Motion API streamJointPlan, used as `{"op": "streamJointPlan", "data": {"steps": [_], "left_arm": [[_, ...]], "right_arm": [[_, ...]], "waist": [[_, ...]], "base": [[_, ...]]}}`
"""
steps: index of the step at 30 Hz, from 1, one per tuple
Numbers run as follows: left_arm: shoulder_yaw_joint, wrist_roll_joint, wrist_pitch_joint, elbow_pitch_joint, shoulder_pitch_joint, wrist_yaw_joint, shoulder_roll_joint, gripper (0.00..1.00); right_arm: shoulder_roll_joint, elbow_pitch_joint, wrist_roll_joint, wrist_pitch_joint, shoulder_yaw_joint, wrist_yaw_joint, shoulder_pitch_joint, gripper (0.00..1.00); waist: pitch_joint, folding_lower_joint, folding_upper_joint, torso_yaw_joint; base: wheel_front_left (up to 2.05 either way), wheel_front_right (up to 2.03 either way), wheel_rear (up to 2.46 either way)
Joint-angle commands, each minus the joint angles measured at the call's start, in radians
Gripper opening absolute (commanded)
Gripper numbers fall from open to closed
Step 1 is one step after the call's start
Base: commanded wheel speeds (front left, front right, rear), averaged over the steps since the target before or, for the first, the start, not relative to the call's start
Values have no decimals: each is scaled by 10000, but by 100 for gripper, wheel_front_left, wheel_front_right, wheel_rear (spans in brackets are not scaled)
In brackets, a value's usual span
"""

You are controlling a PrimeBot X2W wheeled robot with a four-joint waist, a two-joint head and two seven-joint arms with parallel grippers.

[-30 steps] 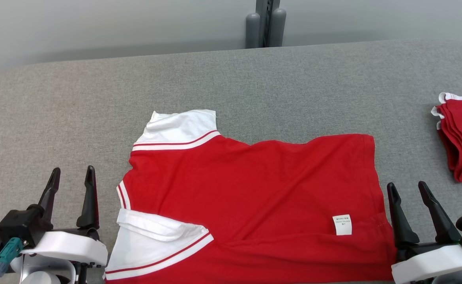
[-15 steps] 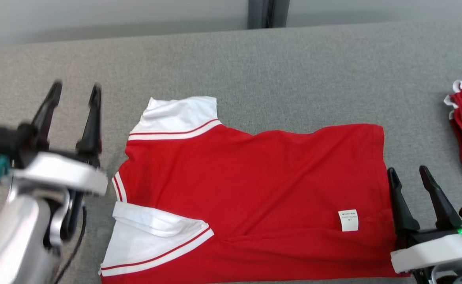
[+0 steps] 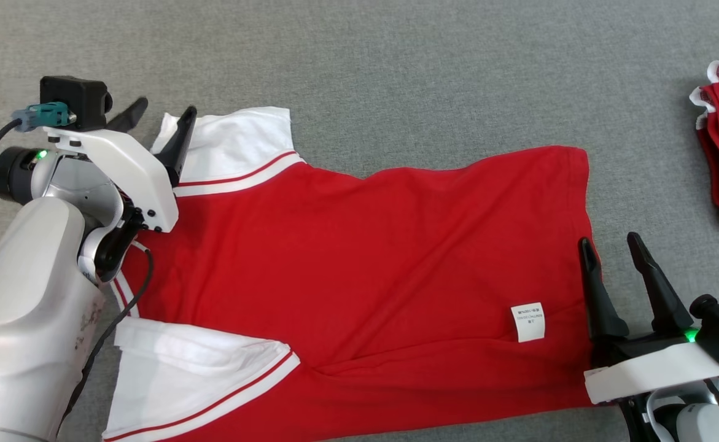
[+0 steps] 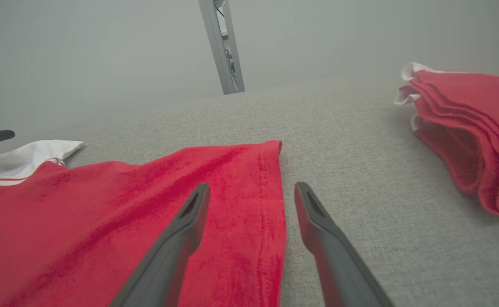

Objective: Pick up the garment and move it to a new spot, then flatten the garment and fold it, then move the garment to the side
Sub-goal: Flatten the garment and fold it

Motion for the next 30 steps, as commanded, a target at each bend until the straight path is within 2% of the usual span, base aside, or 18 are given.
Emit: {"op": "streamJointPlan", "data": {"steps": [1, 8, 9, 11, 12, 22, 30], "left_arm": [[-25, -95, 89, 147, -181, -57, 28, 100], [-344, -328, 617, 1820, -672, -357, -156, 100], [-389, -352, 625, 1976, -684, -405, -169, 84], [-505, -401, 572, 2202, -745, -475, -206, 9], [-577, -401, 508, 2284, -800, -519, -212, 0], [-946, -63, -1448, 2584, -1333, -587, -295, 0], [-1197, -85, -2236, 2292, -1461, -614, -487, 0]], "right_arm": [[-2, 79, 23, -62, -36, 7, -95, 100], [10, 304, 41, -200, -35, 7, -186, 100], [11, 321, 45, -198, -28, 7, -208, 100], [12, 323, 65, -201, -16, 7, -248, 100], [12, 334, 71, -201, -16, 7, -246, 100], [-189, 435, 190, -4, -430, 7, -688, 100], [-924, 1438, 653, 289, -500, 7, -2105, 100]], "waist": [[80, 0, 0, -85], [138, 0, 0, -128], [142, 0, 0, -133], [151, 0, 0, -138], [150, 0, 0, -142], [58, 0, 0, 31], [164, 0, 0, 502]], "base": [[0, 0, 0], [0, 0, 0], [0, 0, 0], [0, 0, 0], [0, 0, 0], [0, 0, 0], [0, 0, 0]]}}
